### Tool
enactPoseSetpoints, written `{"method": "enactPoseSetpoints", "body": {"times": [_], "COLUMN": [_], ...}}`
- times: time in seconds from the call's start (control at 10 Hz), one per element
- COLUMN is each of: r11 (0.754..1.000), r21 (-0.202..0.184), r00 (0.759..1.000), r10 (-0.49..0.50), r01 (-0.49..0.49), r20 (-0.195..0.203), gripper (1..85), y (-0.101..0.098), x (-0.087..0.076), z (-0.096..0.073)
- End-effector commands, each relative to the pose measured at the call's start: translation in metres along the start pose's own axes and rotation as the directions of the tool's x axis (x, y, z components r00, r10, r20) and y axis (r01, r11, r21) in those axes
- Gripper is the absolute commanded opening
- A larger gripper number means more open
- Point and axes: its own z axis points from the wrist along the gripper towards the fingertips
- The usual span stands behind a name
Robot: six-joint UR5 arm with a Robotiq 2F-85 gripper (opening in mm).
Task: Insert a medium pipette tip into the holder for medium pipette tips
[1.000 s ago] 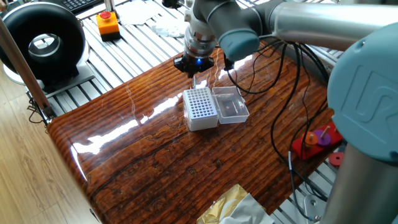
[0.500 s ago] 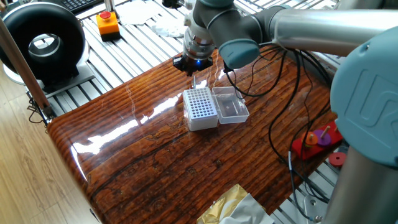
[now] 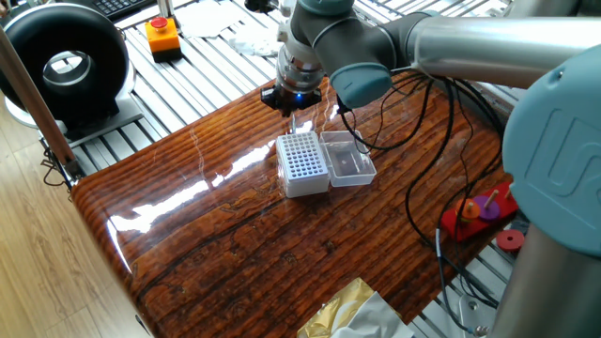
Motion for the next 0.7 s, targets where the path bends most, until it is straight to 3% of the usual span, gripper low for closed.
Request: {"method": "enactPoseSetpoints", "body": {"times": [0.0,0.6], "r11": [0.999,0.999], "r21": [-0.006,-0.025], "r00": [0.999,0.998], "r10": [0.041,0.032], "r01": [-0.042,-0.033], "r20": [-0.022,-0.045], "gripper": [13.3,13.7], "y": [-0.0013,-0.0071], "x": [0.0107,0.0206], "z": [-0.0052,-0.0092]}}
